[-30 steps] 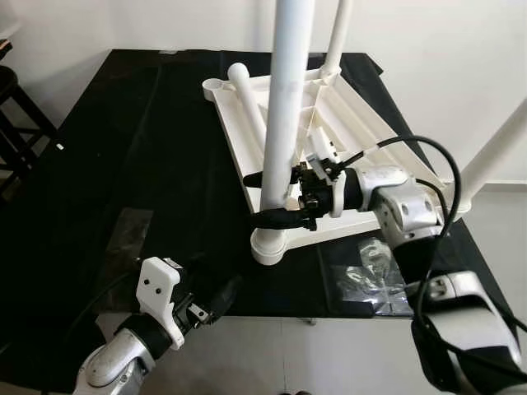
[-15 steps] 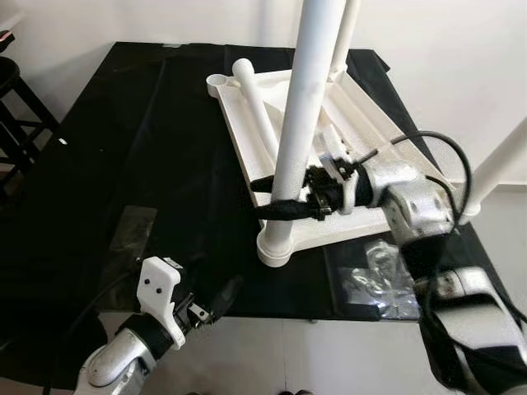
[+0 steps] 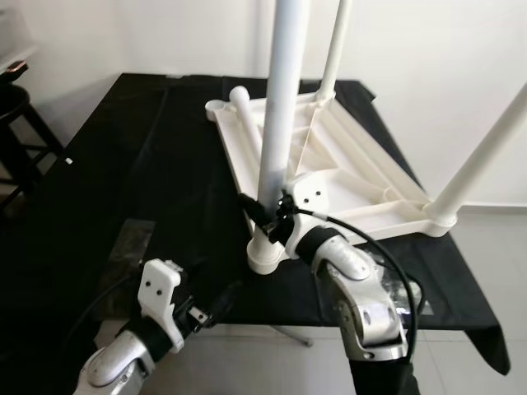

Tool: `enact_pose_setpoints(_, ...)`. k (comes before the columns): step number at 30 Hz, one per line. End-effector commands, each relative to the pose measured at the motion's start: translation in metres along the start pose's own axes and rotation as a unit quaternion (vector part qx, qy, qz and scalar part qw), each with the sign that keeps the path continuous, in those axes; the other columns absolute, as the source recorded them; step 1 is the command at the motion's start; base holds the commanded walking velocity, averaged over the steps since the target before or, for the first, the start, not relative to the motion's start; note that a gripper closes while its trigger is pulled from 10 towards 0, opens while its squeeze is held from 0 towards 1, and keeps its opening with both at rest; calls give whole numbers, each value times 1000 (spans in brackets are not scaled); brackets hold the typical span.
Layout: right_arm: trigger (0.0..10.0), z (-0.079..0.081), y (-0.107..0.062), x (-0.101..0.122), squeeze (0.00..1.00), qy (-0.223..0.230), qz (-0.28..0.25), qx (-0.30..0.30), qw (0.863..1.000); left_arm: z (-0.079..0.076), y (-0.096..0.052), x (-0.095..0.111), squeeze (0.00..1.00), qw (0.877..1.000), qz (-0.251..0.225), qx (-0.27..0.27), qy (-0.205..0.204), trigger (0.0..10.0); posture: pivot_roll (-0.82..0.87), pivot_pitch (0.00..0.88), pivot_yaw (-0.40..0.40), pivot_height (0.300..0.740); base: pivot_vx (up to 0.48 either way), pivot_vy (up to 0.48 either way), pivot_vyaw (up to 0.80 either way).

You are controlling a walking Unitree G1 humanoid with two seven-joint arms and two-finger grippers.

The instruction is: Building children table

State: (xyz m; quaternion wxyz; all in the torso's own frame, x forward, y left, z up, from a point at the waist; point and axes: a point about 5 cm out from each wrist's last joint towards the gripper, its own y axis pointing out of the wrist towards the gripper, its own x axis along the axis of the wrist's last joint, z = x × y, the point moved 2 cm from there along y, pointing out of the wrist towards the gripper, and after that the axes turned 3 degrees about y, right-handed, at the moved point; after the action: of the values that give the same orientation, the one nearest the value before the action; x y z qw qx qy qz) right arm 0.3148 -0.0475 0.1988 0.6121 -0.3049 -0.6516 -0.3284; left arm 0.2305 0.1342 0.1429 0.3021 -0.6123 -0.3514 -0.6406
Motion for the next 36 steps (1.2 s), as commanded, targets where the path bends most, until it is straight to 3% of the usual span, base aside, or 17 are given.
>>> enact_pose_setpoints(1, 10000, -6, -7, -44, 0, 16, 114, -54, 992, 2, -1, -4, 0, 1000, 3, 6, 2, 10000, -148, 130, -64, 740, 0, 0, 0)
enact_pose_setpoints(4, 10000, -2, -7, -41, 0, 13, 117, -54, 992, 3, -1, -4, 0, 1000, 3, 7, 2, 10000, -148, 130, -64, 740, 0, 0, 0)
enact_pose_setpoints(5, 10000, -1, -6, -37, 651, 21, 107, -46, 993, 3, -1, -4, 0, 1000, 3, 5, 1, 10000, -150, 126, -61, 740, 0, 0, 0)
enact_pose_setpoints(6, 10000, 1, -4, -32, 961, 32, 97, -32, 994, 3, -1, -4, 0, 1000, 4, 3, 1, 10000, -150, 125, -61, 740, 0, 0, 0)
enact_pose_setpoints(7, 10000, 2, -1, -26, 1000, 43, 81, -11, 996, 2, 0, -5, 0, 1000, 4, 0, 0, 10000, -151, 125, -61, 740, 0, 0, 0)
enact_pose_setpoints(9, 10000, 2, 2, -18, 1000, 49, 63, 14, 997, 2, 0, -5, 0, 1000, 4, -3, 0, 10000, -151, 125, -61, 740, 0, 0, 0)
enact_pose_setpoints(10, 10000, 3, 8, 1, 1000, 46, 22, 90, 995, 0, 0, -5, 0, 1000, 4, -5, -1, 10000, -149, 126, -63, 740, 0, 0, 0)
enact_pose_setpoints(11, 10000, 3, 9, 6, 1000, 43, 11, 109, 993, 0, 0, -5, 0, 1000, 4, -5, -1, 10000, -149, 126, -63, 740, 0, 0, 0)
enact_pose_setpoints(13, 10000, 3, 7, 18, 1000, 26, -2, 195, 981, -1, 0, -4, 0, 1000, 3, -5, -2, 10000, -143, 129, -66, 740, 0, 0, 0)
enact_pose_setpoints(18, 10000, -5, 0, 25, 937, -16, 4, 286, 958, -2, 0, -4, 0, 1000, 2, -4, -2, 10000, -132, 133, -70, 740, 0, 0, 0)
enact_pose_setpoints(19, 10000, -10, -1, 25, 0, -37, 18, 319, 947, -3, -1, -4, 0, 1000, 2, -3, -2, 10000, -128, 137, -72, 740, 0, 0, 0)
enact_pose_setpoints(26, 10000, -36, 6, 43, 0, -76, 34, 411, 908, -7, -3, -2, 0, 1000, 0, -4, -6, 10000, -113, 152, -70, 740, 0, 0, 0)
enact_pose_setpoints(32, 10000, -40, 9, 50, 0, -74, 35, 448, 890, -10, -5, -2, 0, 1000, 1, -7, -8, 10000, -112, 161, -68, 740, 0, 0, 0)
enact_pose_setpoints(33, 4000, -40, 7, 49, 0, -73, 42, 465, 881, -10, -5, -1, 0, 1000, 1, -7, -9, 10000, -112, 161, -69, 740, 0, 0, 0)
enact_pose_setpoints(34, 4000, -40, 7, 49, 0, -73, 42, 465, 881, -10, -5, -1, 0, 1000, 1, -7, -9, 10000, -112, 161, -69, 740, 0, 0, 0)
enact_pose_setpoints(35, 0, -40, 6, 48, 0, -70, 46, 478, 874, -11, -5, -1, 0, 1000, 1, -8, -9, 10000, -114, 164, -69, 740, 0, 0, 0)
enact_pose_setpoints(36, 0, -41, 6, 48, 0, -69, 47, 487, 869, -11, -6, -1, 0, 1000, 1, -8, -10, 10000, -115, 164, -69, 740, 0, 0, 0)
